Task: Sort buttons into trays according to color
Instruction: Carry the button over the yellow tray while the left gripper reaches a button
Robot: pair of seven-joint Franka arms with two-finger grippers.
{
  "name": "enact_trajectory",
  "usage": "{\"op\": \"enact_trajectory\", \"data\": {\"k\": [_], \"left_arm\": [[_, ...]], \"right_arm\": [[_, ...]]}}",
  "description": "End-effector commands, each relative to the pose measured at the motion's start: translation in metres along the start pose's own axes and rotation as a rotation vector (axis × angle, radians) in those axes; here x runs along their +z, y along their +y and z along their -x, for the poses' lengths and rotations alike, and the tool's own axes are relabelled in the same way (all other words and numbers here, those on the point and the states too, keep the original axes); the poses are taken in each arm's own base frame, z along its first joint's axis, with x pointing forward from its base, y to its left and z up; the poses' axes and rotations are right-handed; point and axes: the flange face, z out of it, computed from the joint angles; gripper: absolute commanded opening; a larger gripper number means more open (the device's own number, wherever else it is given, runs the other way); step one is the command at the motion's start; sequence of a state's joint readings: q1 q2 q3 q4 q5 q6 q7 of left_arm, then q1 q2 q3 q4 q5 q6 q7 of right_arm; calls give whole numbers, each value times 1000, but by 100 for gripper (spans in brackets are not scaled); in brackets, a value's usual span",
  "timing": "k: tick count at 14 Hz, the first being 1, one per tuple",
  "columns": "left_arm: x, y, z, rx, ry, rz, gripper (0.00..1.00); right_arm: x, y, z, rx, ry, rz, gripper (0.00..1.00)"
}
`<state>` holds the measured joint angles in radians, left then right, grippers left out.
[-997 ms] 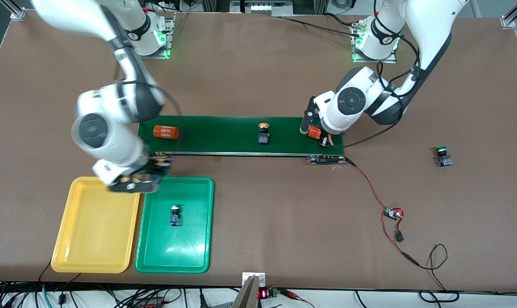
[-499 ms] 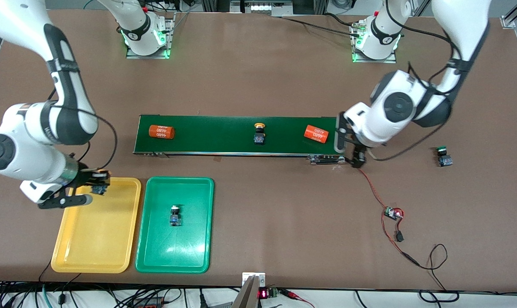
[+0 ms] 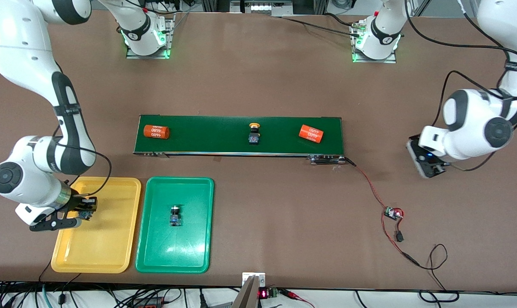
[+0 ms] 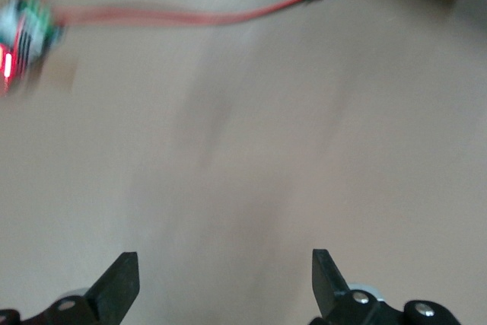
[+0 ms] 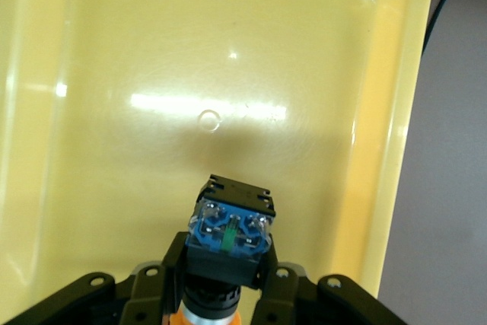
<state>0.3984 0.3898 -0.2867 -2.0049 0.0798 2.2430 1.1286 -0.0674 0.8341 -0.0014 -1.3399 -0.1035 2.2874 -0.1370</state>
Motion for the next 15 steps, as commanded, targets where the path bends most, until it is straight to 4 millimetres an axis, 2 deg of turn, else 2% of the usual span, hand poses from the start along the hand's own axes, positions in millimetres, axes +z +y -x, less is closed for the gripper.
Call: {"op": "enact_trajectory", "data": {"k": [1,2,3,4,5,6,7,9,10,11,15], "left_arm": [[27,-27,52,-269,36,-8,100],[33,-31,60,-347,39,-7,100],[33,-36,75,-462,35,-13,100],[30,-41,81,-568,47,-44,100],[30,-48,90,-683,69,-80,100],[34,-52,100,-804,80,-95,100],[38,-54,104,-902,85,-94,100],[43,-58,131,-1039,69,-96,100],[50,-59,141,-1096,60,-90,100],[52,-60,152,-1141,52,-91,100],[62,-53,166,-1198,19,-56,100]], "right_arm": [[0,-1,-8,-8,17,14,16],[0,-1,-8,-8,17,12,27],[1,0,-7,-11,16,12,51],[2,-1,-7,-13,16,12,59],[2,-1,-7,-9,16,11,88],[2,-1,-7,-13,13,9,100],[0,-1,-7,-12,16,7,100],[-13,-9,-11,-6,27,-4,100],[-33,-17,-11,-6,23,-20,100],[-44,-28,-6,21,-22,-51,100],[-121,-78,24,113,-151,-93,100]]}}
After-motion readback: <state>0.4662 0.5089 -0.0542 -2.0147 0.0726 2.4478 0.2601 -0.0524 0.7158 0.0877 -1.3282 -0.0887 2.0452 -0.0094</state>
